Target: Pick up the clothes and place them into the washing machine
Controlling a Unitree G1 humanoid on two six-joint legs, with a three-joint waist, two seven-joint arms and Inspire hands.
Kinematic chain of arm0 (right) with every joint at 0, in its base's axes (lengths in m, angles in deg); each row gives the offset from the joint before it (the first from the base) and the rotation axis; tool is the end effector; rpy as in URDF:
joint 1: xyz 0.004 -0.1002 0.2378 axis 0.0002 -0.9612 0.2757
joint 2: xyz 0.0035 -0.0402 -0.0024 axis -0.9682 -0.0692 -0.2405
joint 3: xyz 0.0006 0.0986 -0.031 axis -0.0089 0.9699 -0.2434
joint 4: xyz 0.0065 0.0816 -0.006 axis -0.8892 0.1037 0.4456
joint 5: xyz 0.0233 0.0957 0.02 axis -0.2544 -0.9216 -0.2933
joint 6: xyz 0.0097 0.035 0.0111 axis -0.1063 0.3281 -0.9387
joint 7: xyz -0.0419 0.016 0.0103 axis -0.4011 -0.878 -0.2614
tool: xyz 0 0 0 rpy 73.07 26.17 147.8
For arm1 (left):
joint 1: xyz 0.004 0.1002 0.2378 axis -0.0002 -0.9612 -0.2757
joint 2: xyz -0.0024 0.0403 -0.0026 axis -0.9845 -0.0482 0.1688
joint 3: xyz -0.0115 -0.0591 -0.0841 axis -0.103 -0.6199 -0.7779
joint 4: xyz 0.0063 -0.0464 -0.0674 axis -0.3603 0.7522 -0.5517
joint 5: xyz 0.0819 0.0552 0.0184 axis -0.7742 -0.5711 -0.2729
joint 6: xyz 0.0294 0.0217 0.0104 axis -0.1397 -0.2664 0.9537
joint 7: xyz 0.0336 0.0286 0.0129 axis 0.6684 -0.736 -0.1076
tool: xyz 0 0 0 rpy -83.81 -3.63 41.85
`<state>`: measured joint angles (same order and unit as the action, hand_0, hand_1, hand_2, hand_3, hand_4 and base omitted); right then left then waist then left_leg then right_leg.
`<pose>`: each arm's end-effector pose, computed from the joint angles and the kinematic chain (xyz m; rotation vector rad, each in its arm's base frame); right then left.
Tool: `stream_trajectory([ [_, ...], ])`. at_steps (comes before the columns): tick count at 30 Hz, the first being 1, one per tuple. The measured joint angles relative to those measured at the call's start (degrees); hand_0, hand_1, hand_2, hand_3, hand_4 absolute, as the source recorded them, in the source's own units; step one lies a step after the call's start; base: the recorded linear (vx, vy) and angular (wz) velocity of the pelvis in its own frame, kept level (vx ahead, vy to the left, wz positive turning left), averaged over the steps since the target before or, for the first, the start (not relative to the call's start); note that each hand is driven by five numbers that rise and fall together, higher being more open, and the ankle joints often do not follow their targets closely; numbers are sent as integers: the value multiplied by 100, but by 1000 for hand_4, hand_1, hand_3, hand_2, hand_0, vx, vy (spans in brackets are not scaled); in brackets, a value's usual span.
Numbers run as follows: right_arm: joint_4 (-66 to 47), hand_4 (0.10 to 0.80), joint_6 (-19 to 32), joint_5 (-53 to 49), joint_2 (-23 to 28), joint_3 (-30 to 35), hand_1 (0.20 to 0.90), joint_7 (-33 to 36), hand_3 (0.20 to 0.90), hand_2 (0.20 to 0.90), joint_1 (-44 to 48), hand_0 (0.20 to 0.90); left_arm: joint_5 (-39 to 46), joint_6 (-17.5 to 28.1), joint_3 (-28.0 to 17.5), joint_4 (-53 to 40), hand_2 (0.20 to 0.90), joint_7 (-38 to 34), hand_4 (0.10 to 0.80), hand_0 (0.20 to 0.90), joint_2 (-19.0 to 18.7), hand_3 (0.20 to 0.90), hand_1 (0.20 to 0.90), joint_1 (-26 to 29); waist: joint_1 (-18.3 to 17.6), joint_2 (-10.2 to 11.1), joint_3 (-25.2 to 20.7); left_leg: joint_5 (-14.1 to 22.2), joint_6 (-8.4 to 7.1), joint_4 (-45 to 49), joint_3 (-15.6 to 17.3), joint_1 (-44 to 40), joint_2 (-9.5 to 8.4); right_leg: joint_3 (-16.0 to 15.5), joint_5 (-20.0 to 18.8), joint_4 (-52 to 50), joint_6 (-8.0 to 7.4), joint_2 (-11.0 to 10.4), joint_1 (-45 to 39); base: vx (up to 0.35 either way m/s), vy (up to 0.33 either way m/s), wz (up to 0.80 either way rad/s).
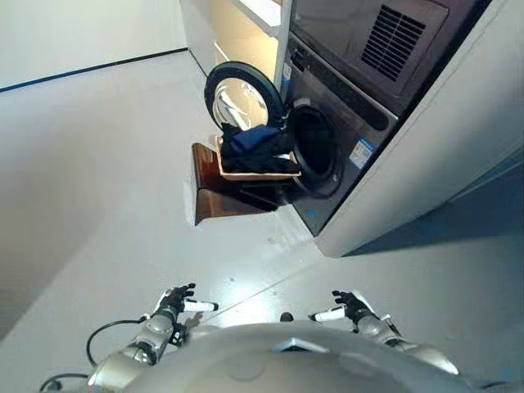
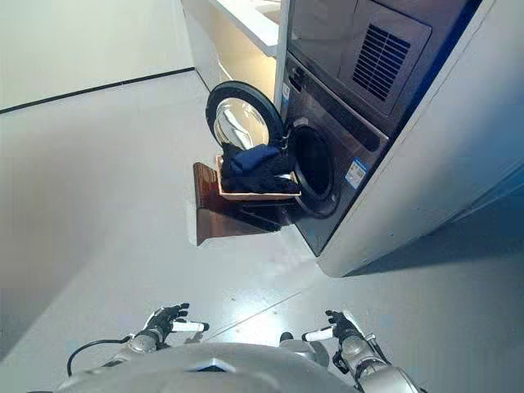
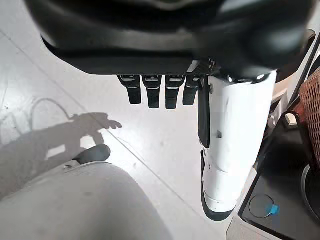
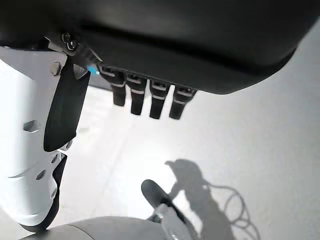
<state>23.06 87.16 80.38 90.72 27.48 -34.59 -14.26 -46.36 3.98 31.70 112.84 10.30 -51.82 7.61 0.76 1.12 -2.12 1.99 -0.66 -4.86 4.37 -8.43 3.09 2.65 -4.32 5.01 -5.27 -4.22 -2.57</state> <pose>0.0512 -0.2239 -0.1199 -0.6143 1.2431 0.1572 0.0519 0.2134 -0.1203 0.3974 1.1875 -0.1036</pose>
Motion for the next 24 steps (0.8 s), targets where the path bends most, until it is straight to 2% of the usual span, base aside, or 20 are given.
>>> stream_trajectory([
  [24,-26,800,-3,-110,3,-4,900,-92,900,900,81,900,272,-11,-32,6,900,-15,800,900,9,900,900,28,15,-15,113,-1,-1,3,-22,103,-9,-32,2,-3,2,-8,96,4,9,0],
])
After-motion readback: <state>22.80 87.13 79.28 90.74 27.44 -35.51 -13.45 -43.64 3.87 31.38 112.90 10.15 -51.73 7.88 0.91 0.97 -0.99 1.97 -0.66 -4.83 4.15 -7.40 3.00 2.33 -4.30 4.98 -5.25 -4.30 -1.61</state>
